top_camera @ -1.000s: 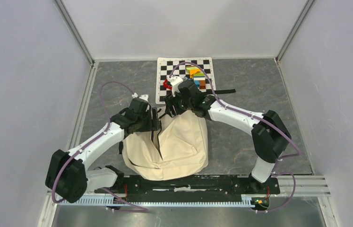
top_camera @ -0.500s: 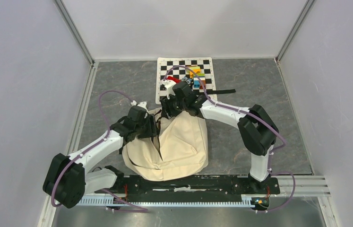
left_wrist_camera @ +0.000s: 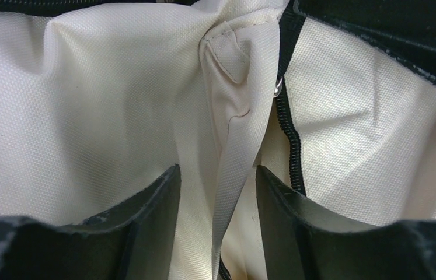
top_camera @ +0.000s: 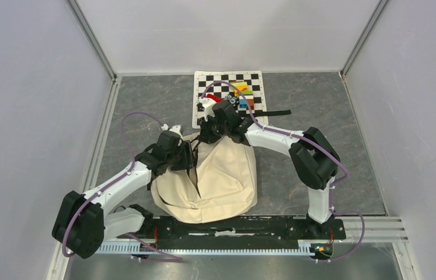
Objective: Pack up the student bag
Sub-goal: Zip the student bag at the center of the board.
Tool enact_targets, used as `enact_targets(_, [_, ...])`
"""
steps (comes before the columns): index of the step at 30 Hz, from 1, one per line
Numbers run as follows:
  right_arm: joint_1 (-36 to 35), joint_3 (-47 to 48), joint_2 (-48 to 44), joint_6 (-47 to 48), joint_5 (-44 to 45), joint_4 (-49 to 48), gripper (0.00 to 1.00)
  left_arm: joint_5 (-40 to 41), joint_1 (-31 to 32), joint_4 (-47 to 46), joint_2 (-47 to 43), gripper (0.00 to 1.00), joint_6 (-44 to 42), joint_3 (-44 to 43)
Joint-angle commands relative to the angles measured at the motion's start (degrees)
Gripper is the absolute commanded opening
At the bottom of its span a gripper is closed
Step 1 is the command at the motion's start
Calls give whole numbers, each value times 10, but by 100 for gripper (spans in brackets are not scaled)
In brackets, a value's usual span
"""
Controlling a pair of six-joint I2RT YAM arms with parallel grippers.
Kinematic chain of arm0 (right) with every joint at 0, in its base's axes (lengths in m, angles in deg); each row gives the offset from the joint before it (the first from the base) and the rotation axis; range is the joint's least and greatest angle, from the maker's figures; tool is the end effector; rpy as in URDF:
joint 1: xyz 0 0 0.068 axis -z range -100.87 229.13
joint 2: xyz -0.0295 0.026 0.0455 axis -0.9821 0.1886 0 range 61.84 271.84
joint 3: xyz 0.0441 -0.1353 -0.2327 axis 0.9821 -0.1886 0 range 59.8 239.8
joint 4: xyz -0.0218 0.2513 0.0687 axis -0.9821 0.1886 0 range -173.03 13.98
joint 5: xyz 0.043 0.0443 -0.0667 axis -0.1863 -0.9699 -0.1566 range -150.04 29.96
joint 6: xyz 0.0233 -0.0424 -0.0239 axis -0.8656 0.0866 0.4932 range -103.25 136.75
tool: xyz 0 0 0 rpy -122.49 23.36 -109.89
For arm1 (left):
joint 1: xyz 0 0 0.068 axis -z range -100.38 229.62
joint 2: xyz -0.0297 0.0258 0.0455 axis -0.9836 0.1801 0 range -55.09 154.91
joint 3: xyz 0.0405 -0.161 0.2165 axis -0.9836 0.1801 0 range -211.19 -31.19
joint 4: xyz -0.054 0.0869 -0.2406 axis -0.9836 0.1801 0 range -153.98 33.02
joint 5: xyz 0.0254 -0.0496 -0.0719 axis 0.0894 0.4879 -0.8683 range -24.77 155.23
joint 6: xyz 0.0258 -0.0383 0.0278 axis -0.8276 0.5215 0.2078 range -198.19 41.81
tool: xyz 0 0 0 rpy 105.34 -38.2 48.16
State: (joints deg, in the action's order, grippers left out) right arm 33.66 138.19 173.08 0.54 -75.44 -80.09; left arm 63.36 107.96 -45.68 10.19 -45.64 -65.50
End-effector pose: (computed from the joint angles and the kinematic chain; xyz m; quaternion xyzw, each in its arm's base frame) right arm 0.3031 0.3216 0.2137 -0.2819 0.8381 0.3338 0.3266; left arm 0.1949 -0.1065 0.1956 -0.0289 0.9369 -0.1895 0.2922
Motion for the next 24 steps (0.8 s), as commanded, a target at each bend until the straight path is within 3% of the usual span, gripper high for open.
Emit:
enact_targets(1, [-1, 12, 0, -10, -17, -56, 8, 15, -2, 13, -18, 62, 15, -13])
enact_targets(4, [-1, -5, -21, -12, -17, -83, 0, 45, -2, 61, -41, 78, 15, -37])
enact_targets(8, [-3, -41, -67, -18, -24, -114, 0, 39, -2, 108, -94, 86, 16, -73])
enact_targets(15, [-28, -141, -158, -34, -16, -151, 0, 69, -6, 196, -114, 85, -5, -149])
enact_targets(24, [-95, -217, -202, -71, 13, -185, 0, 23, -30, 122, -30, 84, -16, -177])
